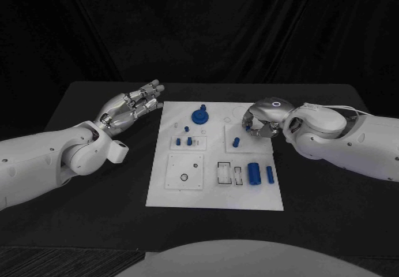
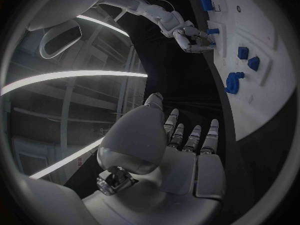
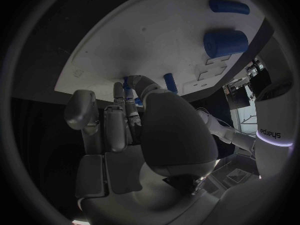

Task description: Assemble the parts on the task board

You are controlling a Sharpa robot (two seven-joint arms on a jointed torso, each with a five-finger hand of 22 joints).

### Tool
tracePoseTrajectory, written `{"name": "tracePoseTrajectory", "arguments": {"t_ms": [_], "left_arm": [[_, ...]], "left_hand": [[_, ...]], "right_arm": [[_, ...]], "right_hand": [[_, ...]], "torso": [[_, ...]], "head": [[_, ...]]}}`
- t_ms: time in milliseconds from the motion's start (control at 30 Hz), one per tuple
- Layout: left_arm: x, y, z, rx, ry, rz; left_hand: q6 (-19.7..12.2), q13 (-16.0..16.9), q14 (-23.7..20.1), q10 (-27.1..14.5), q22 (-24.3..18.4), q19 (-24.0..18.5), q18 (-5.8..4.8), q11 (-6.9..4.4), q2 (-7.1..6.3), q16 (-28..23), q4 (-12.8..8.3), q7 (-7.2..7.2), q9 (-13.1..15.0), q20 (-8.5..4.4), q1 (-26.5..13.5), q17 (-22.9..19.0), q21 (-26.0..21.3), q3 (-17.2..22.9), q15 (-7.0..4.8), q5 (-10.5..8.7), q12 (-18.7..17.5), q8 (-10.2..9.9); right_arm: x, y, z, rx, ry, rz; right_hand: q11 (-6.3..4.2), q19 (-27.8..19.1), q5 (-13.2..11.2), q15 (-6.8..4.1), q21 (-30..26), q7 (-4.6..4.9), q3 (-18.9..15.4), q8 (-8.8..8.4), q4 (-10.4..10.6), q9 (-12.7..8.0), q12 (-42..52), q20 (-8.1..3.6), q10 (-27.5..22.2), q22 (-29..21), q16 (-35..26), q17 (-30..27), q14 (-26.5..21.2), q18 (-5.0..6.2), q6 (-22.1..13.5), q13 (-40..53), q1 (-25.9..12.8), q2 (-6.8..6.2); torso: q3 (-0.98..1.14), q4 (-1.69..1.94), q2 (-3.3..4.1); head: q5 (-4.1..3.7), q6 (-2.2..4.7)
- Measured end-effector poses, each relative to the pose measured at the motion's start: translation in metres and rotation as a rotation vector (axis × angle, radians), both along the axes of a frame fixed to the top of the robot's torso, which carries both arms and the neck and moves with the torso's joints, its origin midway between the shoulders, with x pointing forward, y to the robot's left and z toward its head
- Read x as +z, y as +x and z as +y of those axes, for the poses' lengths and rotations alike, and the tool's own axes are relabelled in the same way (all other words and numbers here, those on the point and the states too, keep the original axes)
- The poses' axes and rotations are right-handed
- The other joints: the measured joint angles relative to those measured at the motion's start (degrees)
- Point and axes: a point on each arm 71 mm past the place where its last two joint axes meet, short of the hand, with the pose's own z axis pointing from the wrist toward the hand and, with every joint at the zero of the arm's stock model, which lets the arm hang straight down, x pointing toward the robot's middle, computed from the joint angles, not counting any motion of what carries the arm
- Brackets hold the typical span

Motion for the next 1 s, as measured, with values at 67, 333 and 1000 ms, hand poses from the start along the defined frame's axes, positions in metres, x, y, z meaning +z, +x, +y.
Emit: {"name": "tracePoseTrajectory", "arguments": {"t_ms": [67,333,1000], "left_arm": [[0.0,0.0,0.0,0.0,0.0,0.0],[-0.001,0.0,0.001,0.002,0.001,0.001],[-0.002,0.002,0.001,0.005,0.004,0.001]], "left_hand": [[0.0,0.0,0.0,0.0,0.0,0.0,0.0,0.0,0.0,0.0,0.0,0.0,0.0,0.0,0.0,0.0,0.0,0.0,0.0,0.0,0.0,0.0],[0.01,0.0,0.0,-0.27,-0.1,0.0,0.0,0.28,0.0,0.0,0.0,0.01,0.0,0.0,0.0,0.0,0.0,0.0,0.0,0.0,0.0,0.0],[0.38,0.0,-0.01,-0.27,-0.32,-0.01,0.0,0.29,0.15,0.0,0.0,0.39,0.0,0.0,0.15,0.0,0.0,0.0,-0.01,0.0,0.0,0.0]], "right_arm": [[0.001,-0.001,0.0,0.002,0.007,-0.002],[0.005,-0.007,-0.002,0.006,0.036,-0.008],[0.053,-0.032,0.051,0.146,0.135,-0.041]], "right_hand": [[0.3,0.02,-0.02,0.0,0.0,-0.05,0.7,0.27,-0.7,0.11,-0.01,0.0,0.24,0.0,0.0,0.0,0.0,0.01,0.09,-0.26,0.0,0.0],[0.33,-0.01,-0.03,0.0,0.87,0.02,0.7,0.28,-0.7,0.45,-0.01,0.0,0.53,0.0,0.0,0.02,0.0,0.0,0.15,-0.52,0.0,0.0],[0.09,0.59,-0.03,-0.01,0.88,-0.27,0.06,0.28,-1.34,0.79,-0.01,-0.2,1.08,0.0,0.0,0.05,0.0,-0.01,0.45,-0.82,0.0,0.0]], "torso": [[0.0,0.01,0.0],[-0.01,0.0,-0.01],[-0.04,-0.04,-0.11]], "head": [[0.0,0.0],[0.11,0.02],[1.88,0.02]]}}
